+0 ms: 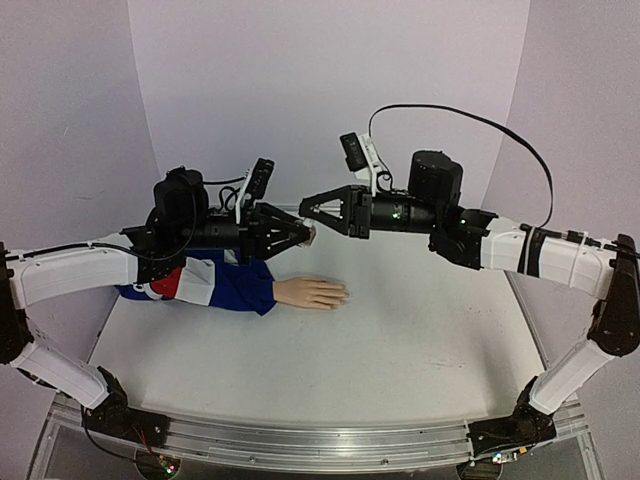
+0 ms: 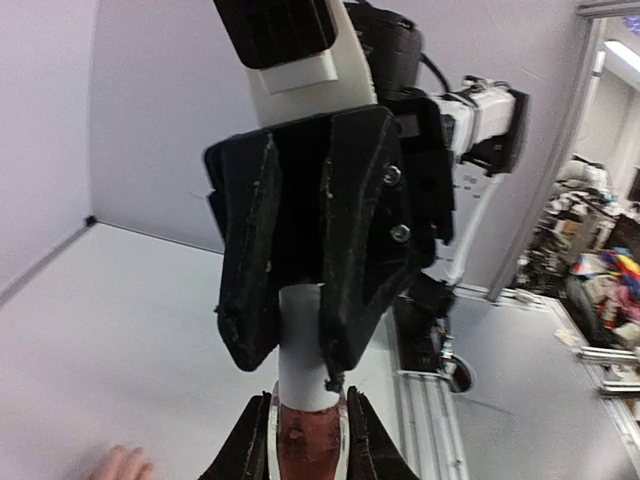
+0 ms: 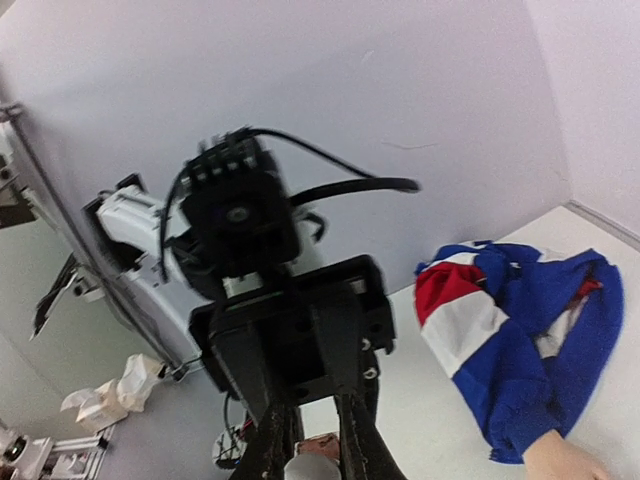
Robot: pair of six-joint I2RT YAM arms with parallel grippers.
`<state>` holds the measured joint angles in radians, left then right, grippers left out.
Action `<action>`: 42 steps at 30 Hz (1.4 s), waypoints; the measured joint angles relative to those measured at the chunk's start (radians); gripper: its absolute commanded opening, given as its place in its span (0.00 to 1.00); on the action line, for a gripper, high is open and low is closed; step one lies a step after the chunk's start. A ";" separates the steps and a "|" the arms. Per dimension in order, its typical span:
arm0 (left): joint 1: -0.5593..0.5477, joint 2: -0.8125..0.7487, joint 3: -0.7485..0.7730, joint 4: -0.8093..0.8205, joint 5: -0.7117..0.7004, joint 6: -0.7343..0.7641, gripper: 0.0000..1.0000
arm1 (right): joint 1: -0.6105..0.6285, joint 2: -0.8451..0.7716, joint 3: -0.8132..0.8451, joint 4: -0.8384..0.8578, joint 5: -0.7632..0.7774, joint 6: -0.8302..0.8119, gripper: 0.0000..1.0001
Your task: Paint the nails
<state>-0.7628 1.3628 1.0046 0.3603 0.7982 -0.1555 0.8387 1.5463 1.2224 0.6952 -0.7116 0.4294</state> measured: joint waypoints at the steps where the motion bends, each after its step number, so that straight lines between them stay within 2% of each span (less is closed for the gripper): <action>1: -0.006 -0.002 -0.004 -0.004 -0.060 0.019 0.00 | 0.000 0.000 -0.003 -0.003 0.047 0.003 0.00; 5: -0.028 0.020 -0.003 -0.010 -0.274 0.105 0.00 | 0.012 0.000 -0.011 -0.030 0.266 0.040 0.00; 11: -0.056 0.170 0.065 0.017 -0.488 0.240 0.00 | 0.051 0.037 0.043 -0.192 0.686 0.132 0.00; 14: -0.073 0.229 0.089 0.032 -0.584 0.285 0.00 | 0.056 0.074 0.077 -0.247 0.807 0.175 0.00; 16: -0.085 0.246 0.089 0.033 -0.616 0.297 0.05 | 0.063 0.077 0.078 -0.280 0.849 0.189 0.00; 17: -0.090 0.249 0.089 0.032 -0.625 0.298 0.11 | 0.067 0.077 0.078 -0.291 0.865 0.192 0.00; 18: -0.093 0.249 0.088 0.032 -0.630 0.297 0.22 | 0.072 0.076 0.078 -0.292 0.879 0.192 0.00; 20: -0.095 0.246 0.085 0.037 -0.626 0.291 0.49 | 0.078 0.069 0.074 -0.292 0.899 0.190 0.00; 22: -0.096 0.240 0.072 0.047 -0.624 0.278 0.86 | 0.086 0.050 0.057 -0.294 0.896 0.181 0.00; 24: -0.090 0.225 0.042 0.061 -0.608 0.249 0.96 | 0.094 0.022 0.031 -0.300 0.896 0.163 0.00; 28: -0.080 0.173 -0.050 0.063 -0.504 0.191 0.98 | 0.063 -0.037 -0.051 -0.298 0.909 0.127 0.00; 33: -0.082 0.037 -0.184 0.029 -0.408 0.127 0.98 | -0.042 -0.092 -0.246 -0.244 1.044 0.037 0.00; 42: -0.082 -0.171 -0.214 -0.027 -0.465 0.121 0.98 | -0.225 -0.075 -0.602 -0.058 1.126 -0.026 0.00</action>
<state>-0.8452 1.1923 0.7906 0.3332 0.3336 -0.0341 0.6136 1.4715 0.6205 0.6376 0.4149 0.4038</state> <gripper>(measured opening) 0.979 0.143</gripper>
